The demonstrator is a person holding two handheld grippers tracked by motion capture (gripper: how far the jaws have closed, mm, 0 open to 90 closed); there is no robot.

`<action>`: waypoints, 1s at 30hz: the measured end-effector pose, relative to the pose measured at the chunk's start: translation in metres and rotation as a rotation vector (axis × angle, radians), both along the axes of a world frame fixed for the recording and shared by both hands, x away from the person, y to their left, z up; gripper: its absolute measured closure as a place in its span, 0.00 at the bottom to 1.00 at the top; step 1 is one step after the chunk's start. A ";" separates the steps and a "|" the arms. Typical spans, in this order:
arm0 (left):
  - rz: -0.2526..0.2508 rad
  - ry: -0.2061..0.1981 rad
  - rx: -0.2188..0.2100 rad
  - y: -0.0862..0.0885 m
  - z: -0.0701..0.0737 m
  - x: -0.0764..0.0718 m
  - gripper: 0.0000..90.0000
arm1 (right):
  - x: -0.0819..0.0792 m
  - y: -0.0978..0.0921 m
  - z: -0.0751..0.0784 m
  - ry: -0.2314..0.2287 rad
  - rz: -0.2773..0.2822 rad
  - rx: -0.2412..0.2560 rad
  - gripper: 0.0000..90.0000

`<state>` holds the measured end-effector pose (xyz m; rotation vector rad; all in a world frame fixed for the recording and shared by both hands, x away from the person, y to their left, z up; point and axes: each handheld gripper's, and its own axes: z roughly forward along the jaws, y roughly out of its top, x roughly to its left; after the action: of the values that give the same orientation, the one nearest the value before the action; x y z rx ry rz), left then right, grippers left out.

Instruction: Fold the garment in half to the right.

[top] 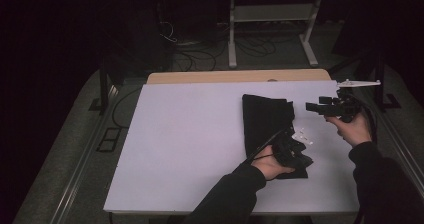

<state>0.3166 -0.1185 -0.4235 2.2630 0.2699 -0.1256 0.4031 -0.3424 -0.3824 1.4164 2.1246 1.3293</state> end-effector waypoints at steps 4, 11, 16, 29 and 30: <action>0.001 0.011 0.044 -0.003 -0.002 0.000 0.95 | -0.007 -0.005 0.001 -0.011 -0.007 0.023 0.21; -0.004 0.024 0.041 -0.002 0.001 -0.002 0.89 | -0.016 -0.010 -0.003 -0.018 -0.022 0.043 0.09; -0.011 0.013 0.010 0.001 0.009 -0.004 0.76 | -0.020 -0.013 -0.002 -0.025 -0.023 0.050 0.03; 0.055 0.021 -0.091 0.022 0.028 0.007 0.34 | -0.031 -0.014 -0.003 -0.039 -0.015 0.032 0.00; 0.061 0.029 -0.100 0.024 0.030 0.009 0.30 | -0.032 -0.015 -0.003 -0.040 -0.016 0.032 0.00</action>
<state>0.3254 -0.0941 -0.3933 2.1531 0.3403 -0.1375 0.3711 -0.3573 -0.3858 1.4039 2.0715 1.3801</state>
